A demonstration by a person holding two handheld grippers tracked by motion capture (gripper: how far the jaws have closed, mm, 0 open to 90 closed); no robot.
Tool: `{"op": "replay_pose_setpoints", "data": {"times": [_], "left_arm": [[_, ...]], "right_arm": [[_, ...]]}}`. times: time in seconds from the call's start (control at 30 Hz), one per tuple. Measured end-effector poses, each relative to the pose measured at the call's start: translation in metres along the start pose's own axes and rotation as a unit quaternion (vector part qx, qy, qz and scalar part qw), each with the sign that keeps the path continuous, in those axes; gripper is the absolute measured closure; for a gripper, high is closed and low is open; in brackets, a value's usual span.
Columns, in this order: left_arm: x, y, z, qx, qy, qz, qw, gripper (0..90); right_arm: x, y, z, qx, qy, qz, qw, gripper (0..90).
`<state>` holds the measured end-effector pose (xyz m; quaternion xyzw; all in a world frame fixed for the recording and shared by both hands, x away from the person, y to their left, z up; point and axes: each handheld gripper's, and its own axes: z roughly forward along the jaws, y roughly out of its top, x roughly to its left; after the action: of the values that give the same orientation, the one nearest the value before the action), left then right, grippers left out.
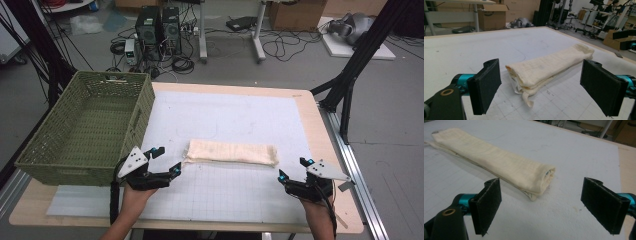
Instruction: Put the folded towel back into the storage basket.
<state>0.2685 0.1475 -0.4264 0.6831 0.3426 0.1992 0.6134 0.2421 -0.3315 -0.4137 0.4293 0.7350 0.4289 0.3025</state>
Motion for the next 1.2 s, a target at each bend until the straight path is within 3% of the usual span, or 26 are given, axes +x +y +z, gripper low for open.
{"op": "replay_pose_setpoints", "data": {"times": [0.27, 0.37, 0.47, 0.53, 0.63, 0.77, 0.8, 0.97, 1.07, 1.1, 1.2], "left_arm": [[0.008, 0.0, -0.003, -0.005, -0.001, -0.016, 0.9999, 17.0], [0.01, 0.001, -0.005, -0.007, -0.01, -0.021, 0.9997, 16.5], [0.01, 0.001, -0.004, -0.012, -0.016, -0.011, 0.9997, 14.8], [0.007, 0.001, -0.002, 0.007, -0.008, 0.0, 0.9999, 14.7], [0.003, 0.002, 0.001, 0.033, -0.019, -0.025, 0.999, 14.5], [0.001, 0.003, 0.003, 0.034, -0.039, -0.035, 0.9981, 14.7], [0.0, 0.003, 0.004, 0.033, -0.037, -0.028, 0.9984, 14.7], [0.003, 0.006, 0.004, 0.031, -0.03, -0.027, 0.9987, 14.7], [0.004, 0.008, 0.006, 0.044, -0.037, -0.034, 0.9978, 15.6], [0.003, 0.01, 0.006, 0.049, -0.034, -0.024, 0.9979, 15.6], [0.002, 0.013, 0.005, 0.037, -0.034, -0.025, 0.9984, 16.3]], "right_arm": [[0.0, -0.001, 0.003, 0.003, 0.005, -0.003, 1.0, 15.1], [0.0, -0.001, 0.003, 0.002, 0.008, -0.002, 1.0, 15.1], [-0.001, -0.001, 0.002, 0.001, 0.008, 0.0, 1.0, 15.1], [-0.001, -0.001, 0.002, 0.0, 0.007, -0.003, 1.0, 15.1], [0.0, -0.001, 0.002, 0.003, 0.006, -0.003, 1.0, 15.1], [-0.001, -0.001, 0.002, 0.004, 0.006, -0.007, 0.9999, 15.1], [-0.001, -0.001, 0.002, 0.003, 0.006, -0.008, 0.9999, 15.1], [0.0, -0.001, 0.001, 0.005, 0.004, -0.007, 0.9999, 15.1], [0.0, -0.002, 0.001, 0.011, 0.005, -0.012, 0.9999, 15.1], [-0.001, -0.003, 0.001, 0.01, 0.005, -0.012, 0.9999, 15.1], [-0.002, -0.003, 0.001, 0.01, 0.006, -0.008, 0.9999, 15.1]]}}
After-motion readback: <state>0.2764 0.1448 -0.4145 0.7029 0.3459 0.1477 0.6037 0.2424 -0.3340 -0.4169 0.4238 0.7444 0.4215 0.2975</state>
